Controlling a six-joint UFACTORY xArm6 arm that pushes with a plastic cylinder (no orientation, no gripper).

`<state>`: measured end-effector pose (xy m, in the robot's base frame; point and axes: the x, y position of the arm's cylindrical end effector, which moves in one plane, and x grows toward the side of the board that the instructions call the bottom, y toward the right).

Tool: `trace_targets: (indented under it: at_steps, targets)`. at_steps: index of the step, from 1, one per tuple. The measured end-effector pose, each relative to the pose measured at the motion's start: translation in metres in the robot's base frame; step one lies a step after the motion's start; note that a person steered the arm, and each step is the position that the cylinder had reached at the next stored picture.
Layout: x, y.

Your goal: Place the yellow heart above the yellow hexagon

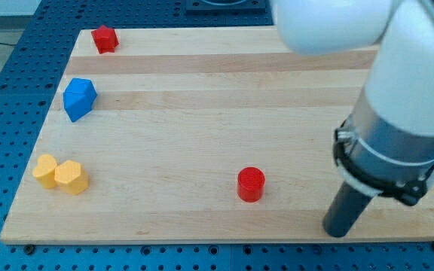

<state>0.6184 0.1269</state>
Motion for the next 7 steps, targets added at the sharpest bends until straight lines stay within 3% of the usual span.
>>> trace_targets:
  at_steps: [1,3,4,5,7]
  targets:
    - [-0.001,-0.063]
    - [-0.008,-0.34]
    - [-0.062,-0.405]
    - [-0.116,-0.382]
    - [-0.163,-0.318]
